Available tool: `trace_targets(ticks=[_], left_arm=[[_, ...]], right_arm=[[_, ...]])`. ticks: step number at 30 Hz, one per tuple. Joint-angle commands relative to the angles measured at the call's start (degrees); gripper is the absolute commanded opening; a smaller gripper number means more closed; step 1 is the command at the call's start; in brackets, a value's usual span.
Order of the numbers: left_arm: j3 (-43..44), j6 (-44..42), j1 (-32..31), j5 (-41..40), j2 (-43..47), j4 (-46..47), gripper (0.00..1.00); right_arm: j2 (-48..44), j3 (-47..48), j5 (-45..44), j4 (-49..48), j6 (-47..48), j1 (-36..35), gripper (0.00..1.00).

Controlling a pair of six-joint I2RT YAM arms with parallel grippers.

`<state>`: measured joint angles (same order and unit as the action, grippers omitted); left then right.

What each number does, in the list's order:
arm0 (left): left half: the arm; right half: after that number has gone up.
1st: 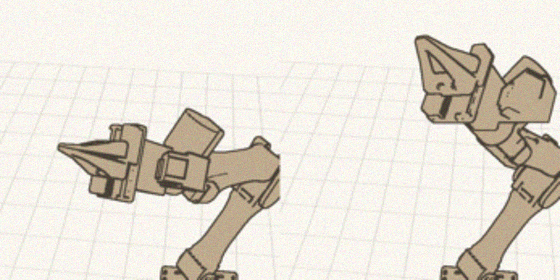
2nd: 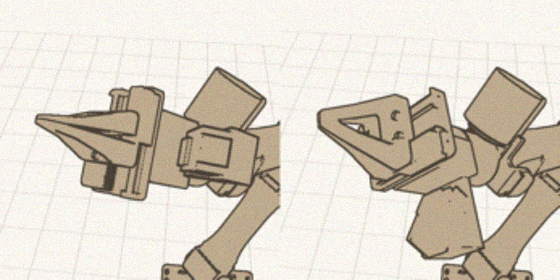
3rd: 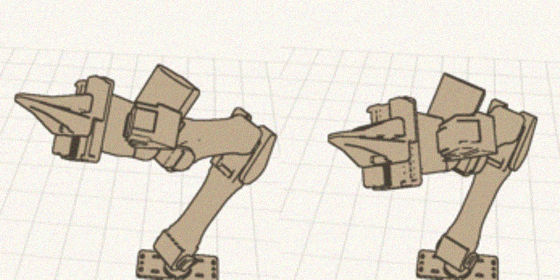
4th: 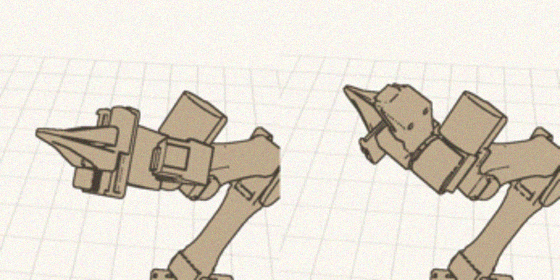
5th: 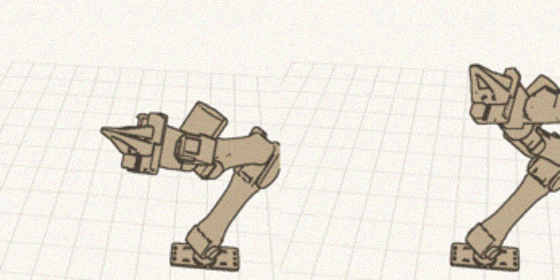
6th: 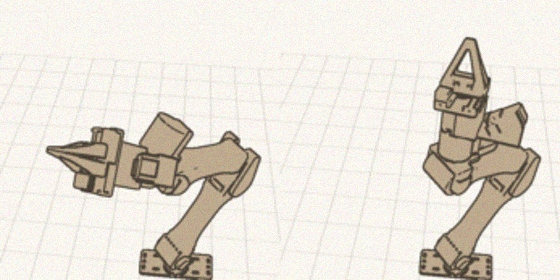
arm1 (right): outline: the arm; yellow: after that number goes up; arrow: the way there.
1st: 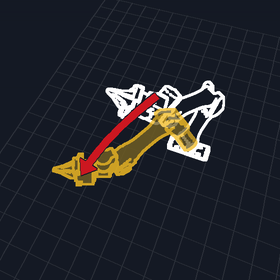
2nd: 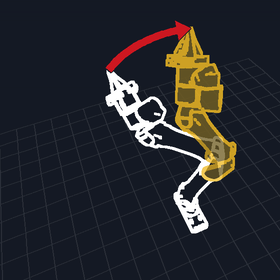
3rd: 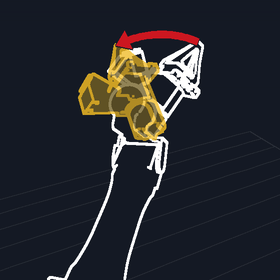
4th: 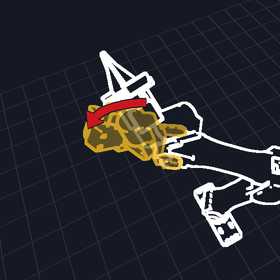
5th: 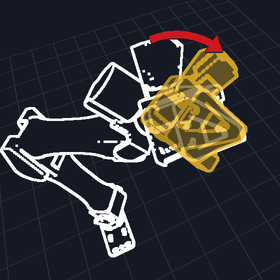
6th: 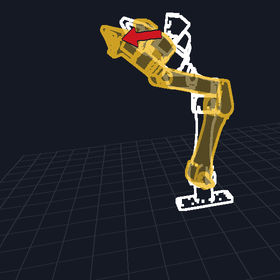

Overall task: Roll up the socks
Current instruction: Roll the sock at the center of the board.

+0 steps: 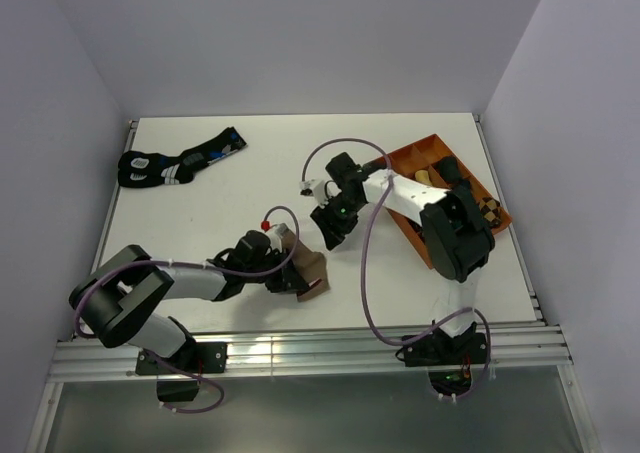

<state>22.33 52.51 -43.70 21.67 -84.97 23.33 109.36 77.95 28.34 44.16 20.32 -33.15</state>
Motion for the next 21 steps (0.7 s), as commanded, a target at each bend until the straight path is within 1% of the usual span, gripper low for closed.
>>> trace_targets(ticks=[1,3,6,11,15,17,21], left_arm=[[0.96,-1.53,2.21,1.18,0.42,-11.36,0.00],[2.63,-2.24,2.92,1.35,0.33,-14.87,0.00],[4.91,-3.03,3.89,2.15,0.24,-17.43,0.00],[8.60,-4.70,4.41,5.13,-0.55,-21.31,0.00],[11.50,-6.02,4.68,6.19,-2.21,-23.16,0.00],[12.99,-6.54,4.86,6.45,-2.92,-25.70,0.00],[14.59,-6.81,5.12,7.68,-4.94,-26.58,0.00]], right_arm=[[-7.13,-2.80,-2.85,-4.96,0.51,0.63,0.51],[-8.37,-3.95,-2.59,-5.31,2.43,0.63,0.51],[-10.13,-4.56,-1.89,-4.70,5.25,0.54,0.49],[-14.96,-8.68,2.77,-5.14,10.26,0.10,0.51],[-17.16,-11.59,3.22,-6.89,14.21,-2.09,0.54],[-18.13,-13.60,1.99,-8.64,15.01,-4.20,0.54],[-19.62,-17.13,0.05,-11.64,17.64,-8.77,0.53]])
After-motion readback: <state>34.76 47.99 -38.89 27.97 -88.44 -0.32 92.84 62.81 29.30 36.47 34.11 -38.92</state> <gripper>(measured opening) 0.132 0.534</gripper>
